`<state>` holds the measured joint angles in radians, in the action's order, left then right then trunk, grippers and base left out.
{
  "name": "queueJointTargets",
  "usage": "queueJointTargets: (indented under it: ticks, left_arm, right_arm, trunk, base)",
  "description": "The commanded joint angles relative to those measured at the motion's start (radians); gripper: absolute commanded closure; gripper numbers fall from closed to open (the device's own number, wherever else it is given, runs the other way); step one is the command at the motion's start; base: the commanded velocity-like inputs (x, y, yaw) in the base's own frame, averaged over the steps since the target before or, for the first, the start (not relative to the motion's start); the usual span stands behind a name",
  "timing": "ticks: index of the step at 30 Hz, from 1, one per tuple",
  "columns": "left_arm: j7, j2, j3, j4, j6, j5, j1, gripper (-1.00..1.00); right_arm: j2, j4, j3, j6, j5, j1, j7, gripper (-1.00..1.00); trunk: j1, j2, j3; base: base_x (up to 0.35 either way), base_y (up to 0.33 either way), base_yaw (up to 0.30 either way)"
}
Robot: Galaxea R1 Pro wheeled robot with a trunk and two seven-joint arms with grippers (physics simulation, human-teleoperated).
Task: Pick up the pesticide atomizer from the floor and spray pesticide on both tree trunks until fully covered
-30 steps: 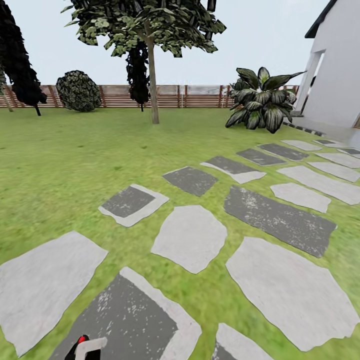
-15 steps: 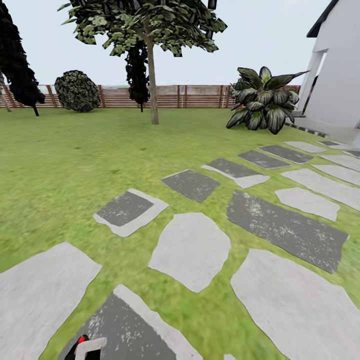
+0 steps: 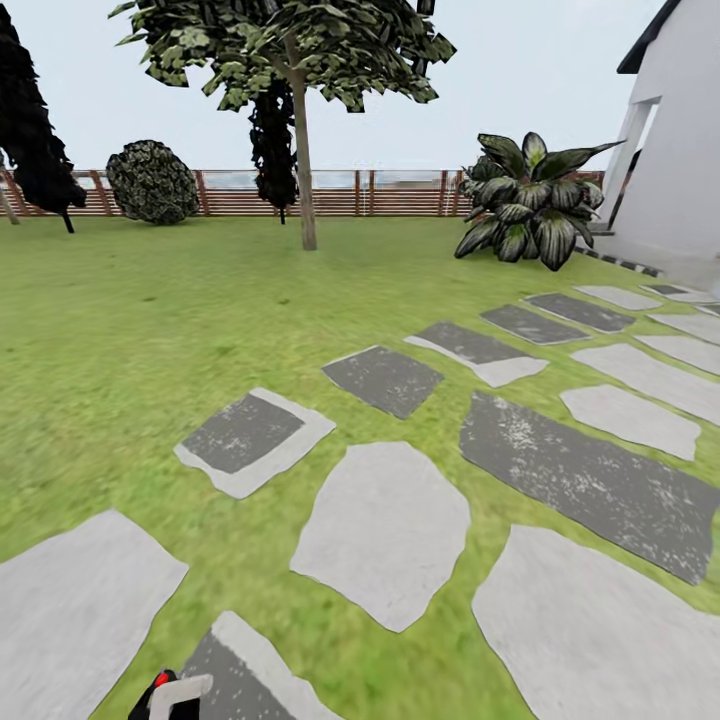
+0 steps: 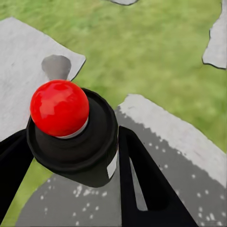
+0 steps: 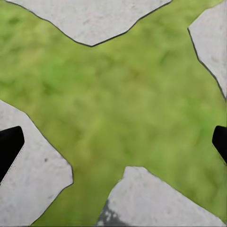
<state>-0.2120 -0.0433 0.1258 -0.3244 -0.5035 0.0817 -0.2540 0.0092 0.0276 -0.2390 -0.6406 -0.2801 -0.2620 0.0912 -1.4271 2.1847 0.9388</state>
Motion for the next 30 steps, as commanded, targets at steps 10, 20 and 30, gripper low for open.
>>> queueJointTargets:
  ticks: [10, 20, 30]
  left_arm:
    - [-0.004, 0.0, 0.003, 0.001, -0.003, 0.009, -0.001, 1.0]
    - [-0.005, 0.0, 0.004, 0.0, -0.003, 0.009, -0.001, 1.0]
    - [-0.006, 0.0, 0.002, 0.001, -0.003, 0.009, -0.001, 1.0]
  right_arm:
    - [0.0, 0.0, -0.009, -0.002, -0.002, 0.0, 0.007, -1.0]
    - [0.0, 0.0, -0.009, -0.002, -0.002, 0.0, 0.007, -1.0]
    - [0.0, 0.0, -0.009, -0.002, -0.002, 0.0, 0.007, -1.0]
  trunk:
    - [0.0, 0.0, 0.001]
    - [0.0, 0.0, 0.001]
    - [0.0, 0.0, 0.001]
  base:
    - [0.337, 0.0, 0.0]
    - [0.337, 0.0, 0.0]
    - [0.337, 0.0, 0.0]
